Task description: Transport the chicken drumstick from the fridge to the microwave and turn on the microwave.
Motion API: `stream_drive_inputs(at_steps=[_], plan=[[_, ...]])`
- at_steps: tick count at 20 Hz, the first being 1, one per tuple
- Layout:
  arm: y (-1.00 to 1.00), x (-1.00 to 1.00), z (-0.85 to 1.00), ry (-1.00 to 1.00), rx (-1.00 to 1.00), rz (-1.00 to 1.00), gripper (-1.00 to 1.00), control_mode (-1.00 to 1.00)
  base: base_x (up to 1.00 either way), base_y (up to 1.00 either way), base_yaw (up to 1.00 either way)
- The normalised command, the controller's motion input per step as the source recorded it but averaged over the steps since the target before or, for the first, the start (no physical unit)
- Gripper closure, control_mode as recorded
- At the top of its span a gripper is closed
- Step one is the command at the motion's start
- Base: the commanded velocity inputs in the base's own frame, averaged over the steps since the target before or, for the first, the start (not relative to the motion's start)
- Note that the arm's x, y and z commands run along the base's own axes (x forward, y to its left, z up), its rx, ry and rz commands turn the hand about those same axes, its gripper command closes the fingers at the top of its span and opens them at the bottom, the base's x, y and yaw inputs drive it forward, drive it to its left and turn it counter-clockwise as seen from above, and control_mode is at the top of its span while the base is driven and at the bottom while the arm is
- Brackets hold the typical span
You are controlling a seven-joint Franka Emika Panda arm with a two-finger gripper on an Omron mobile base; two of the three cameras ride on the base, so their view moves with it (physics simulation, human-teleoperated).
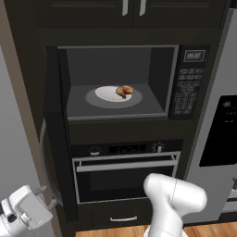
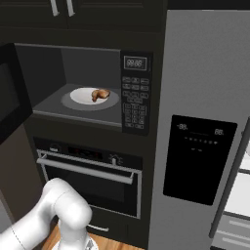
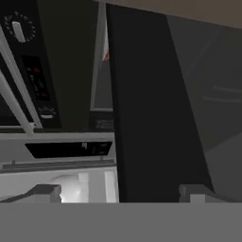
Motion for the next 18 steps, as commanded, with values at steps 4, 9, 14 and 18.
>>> stream_drive_inputs(at_steps=[4,9,14,18], plan=[[-0.05,0.02,0.2,0.0,0.02,-0.04,-1.0,-1.0,0.0,0.0,0.0],[-0.19,0.0,0.39,0.06,0.04,-0.04,-1.0,-1.0,0.0,0.0,0.0],[-0.35,-0.05,0.36,0.01,0.05,-0.02,-1.0,-1.0,0.0,0.0,0.0],[-0.46,-0.04,0.05,0.0,0.02,0.0,-1.0,-1.0,0.0,0.0,0.0]])
